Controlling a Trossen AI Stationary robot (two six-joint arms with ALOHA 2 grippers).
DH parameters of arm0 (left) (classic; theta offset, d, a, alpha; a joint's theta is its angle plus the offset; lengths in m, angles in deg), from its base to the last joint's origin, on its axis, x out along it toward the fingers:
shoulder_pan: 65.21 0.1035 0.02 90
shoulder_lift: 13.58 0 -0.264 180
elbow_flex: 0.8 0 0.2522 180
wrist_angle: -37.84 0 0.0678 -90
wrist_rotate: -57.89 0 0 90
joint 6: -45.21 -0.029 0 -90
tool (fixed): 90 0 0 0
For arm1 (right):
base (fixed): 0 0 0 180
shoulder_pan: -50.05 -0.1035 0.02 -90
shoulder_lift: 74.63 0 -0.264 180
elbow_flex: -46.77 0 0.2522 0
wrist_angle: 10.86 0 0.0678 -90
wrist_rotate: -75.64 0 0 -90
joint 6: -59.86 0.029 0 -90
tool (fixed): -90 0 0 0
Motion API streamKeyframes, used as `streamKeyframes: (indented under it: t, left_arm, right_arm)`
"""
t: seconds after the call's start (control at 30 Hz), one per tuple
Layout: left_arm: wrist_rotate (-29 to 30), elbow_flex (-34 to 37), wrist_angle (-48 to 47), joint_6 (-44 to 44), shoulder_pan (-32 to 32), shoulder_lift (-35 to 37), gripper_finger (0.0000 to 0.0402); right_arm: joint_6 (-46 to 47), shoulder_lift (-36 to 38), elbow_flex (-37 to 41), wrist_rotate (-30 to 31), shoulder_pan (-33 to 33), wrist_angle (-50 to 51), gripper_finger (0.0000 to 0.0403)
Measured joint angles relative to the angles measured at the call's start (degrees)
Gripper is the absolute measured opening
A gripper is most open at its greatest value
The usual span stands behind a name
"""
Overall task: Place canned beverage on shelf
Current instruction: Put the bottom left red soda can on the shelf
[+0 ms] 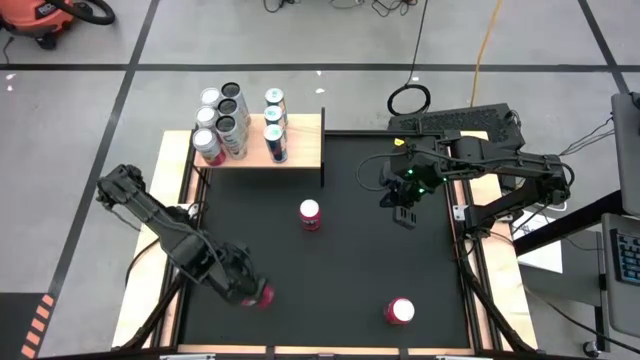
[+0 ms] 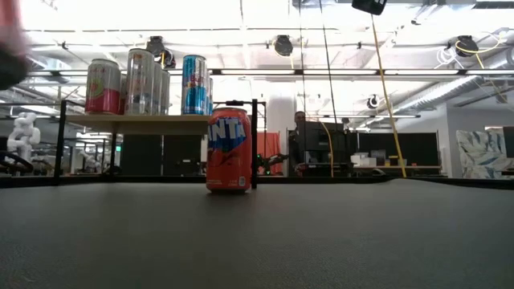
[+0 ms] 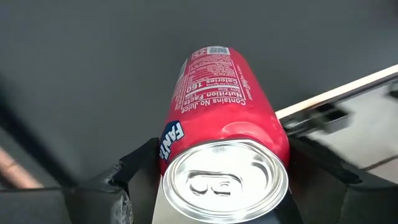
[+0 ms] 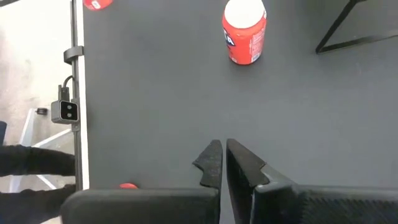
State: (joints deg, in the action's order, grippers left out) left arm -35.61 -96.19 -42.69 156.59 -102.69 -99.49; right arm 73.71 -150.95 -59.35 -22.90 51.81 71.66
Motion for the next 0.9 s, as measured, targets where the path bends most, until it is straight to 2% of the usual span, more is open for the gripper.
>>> streamKeyframes:
  t: [0.17,0.47,0.7,0.9]
  left_arm:
    - [3.7,-3.3,1.5,-0.9,2.6,0.0,0.0274]
    - [11.8,-5.3,8.6,-1.3,6.6,-0.1,0.0274]
    - [19.3,-5.5,19.2,-4.4,9.4,-0.1,0.0274]
    - [26.2,-5.5,27.4,-9.0,11.3,-0.1,0.0274]
  right_arm:
    - [-1.8,0.0,0.0,-0.5,0.0,-2.7,0.0]
    - [-3.0,0.0,0.0,-0.7,0.0,-4.8,0.0]
    - [-4.3,0.0,0.0,-8.4,0.0,-4.3,0.0]
    - [-1.6,0.0,0.0,-14.8,0.0,-1.9,0.0003]
